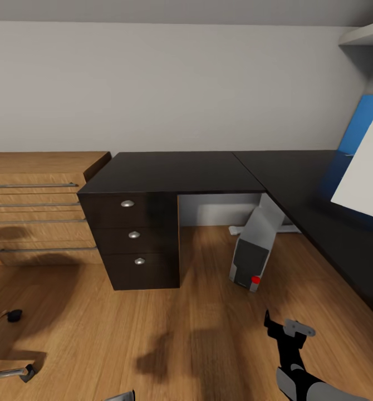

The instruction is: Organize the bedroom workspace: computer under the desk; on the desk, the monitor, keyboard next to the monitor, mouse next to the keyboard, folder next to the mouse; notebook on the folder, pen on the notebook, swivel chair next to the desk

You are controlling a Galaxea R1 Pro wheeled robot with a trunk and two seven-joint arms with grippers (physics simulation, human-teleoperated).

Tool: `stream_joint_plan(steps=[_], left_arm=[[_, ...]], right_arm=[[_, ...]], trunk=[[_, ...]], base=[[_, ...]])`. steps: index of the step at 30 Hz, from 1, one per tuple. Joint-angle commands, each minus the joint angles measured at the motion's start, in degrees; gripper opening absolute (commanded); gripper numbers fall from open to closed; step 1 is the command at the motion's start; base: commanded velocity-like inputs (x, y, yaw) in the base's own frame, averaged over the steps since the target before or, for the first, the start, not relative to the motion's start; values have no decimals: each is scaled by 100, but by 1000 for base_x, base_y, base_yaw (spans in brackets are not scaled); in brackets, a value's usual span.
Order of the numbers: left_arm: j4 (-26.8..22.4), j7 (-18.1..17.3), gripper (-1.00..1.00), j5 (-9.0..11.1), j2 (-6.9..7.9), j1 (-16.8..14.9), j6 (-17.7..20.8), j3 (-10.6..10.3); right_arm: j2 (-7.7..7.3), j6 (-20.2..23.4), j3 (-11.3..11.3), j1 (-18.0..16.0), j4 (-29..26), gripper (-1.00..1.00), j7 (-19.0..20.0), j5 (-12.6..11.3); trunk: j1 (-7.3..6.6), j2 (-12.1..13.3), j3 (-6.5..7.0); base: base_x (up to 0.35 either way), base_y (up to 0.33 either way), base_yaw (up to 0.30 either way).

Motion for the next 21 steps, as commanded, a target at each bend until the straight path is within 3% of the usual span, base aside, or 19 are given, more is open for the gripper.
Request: stream_joint_plan(steps=[1,4,21], left_arm=[[3,17,100,20,-2,-3,-18,-16],[3,24,100,20,-2,-3,-19,-13],[3,62,100,58,53,-3,32,37]], right_arm=[[3,-3,49,-2,2,100,-34,-21],[15,15,50,-2,21,100,-34,-21],[228,499,34,111,324,100,-26,-27]], trunk=[[-2,-2,-5],[-2,-2,-5],[-46,21,372]], base=[[-30,-12,0],[-19,-8,0],[-3,-1,0]])
